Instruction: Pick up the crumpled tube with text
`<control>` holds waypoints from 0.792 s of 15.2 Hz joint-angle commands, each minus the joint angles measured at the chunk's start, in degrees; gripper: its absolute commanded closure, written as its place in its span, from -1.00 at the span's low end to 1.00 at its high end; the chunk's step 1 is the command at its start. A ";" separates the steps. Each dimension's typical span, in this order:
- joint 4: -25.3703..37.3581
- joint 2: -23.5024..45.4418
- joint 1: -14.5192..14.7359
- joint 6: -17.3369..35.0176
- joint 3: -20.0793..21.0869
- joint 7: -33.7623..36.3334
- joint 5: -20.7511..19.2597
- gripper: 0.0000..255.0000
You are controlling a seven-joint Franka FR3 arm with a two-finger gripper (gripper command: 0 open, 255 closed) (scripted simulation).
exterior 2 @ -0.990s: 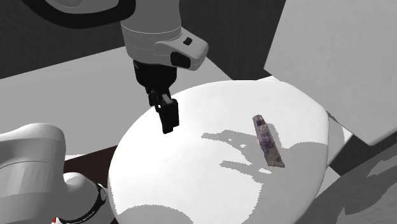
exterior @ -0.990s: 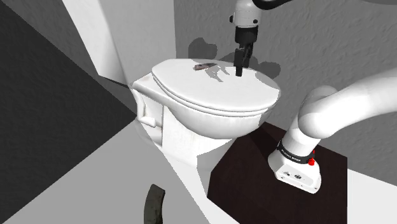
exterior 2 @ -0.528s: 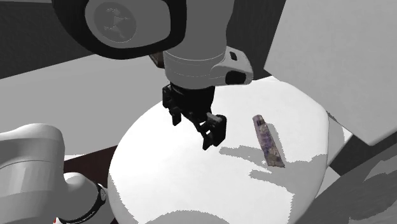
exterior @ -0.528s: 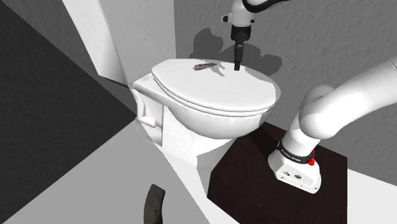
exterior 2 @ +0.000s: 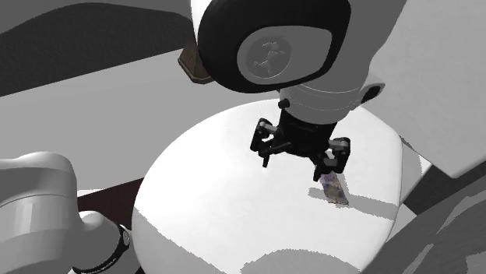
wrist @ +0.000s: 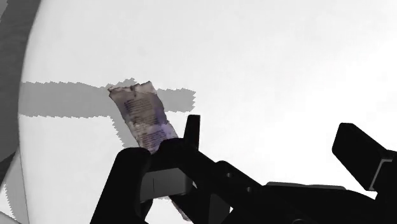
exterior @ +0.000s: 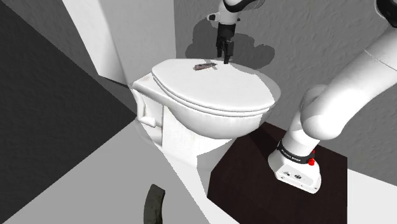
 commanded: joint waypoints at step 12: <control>10.75 16.74 3.10 7.03 -4.65 -27.44 7.36 -1.00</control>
